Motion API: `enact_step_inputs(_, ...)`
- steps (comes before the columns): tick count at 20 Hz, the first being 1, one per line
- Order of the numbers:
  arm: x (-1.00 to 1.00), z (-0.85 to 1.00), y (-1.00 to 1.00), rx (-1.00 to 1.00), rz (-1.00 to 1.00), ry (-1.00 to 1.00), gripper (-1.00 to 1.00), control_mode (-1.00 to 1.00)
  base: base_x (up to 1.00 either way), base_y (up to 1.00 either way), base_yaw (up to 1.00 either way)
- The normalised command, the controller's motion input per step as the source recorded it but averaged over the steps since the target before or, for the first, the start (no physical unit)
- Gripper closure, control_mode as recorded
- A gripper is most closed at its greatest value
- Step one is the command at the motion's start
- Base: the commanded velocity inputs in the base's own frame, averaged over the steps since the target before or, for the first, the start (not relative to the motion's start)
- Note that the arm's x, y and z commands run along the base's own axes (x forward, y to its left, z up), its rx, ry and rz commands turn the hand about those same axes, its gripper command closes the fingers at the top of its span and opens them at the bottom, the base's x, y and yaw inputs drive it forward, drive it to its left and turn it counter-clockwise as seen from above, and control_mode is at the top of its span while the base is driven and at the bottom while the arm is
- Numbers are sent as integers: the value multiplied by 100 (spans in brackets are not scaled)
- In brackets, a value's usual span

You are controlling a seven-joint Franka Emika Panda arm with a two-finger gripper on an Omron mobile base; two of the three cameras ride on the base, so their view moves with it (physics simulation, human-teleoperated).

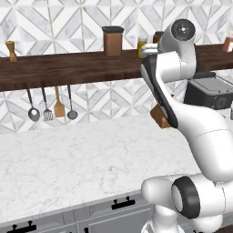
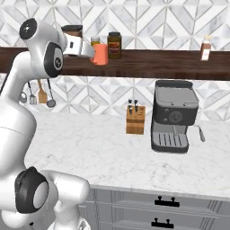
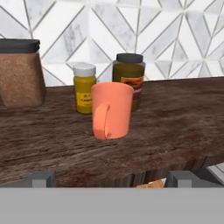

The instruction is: Gather all objects into one cabinet and sort the glasses and bowls to opposite sides.

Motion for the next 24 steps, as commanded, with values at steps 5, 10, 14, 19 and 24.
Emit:
enact_step_inputs(5,2,0,0,0,-6,0,-100,-100,0,0,0)
enact_step_inputs(10,2,0,0,0,-4,1,-100,-100,0,0,0)
enact_step_inputs(14,21,0,0,0,-4,8,-100,-100,0,0,0)
enact_step_inputs(19,26,0,-1,0,-1,6,-100,-100,0,0,0)
enact_step_inputs(24,34,0,0,1,0,2,-100,-100,0,0,0)
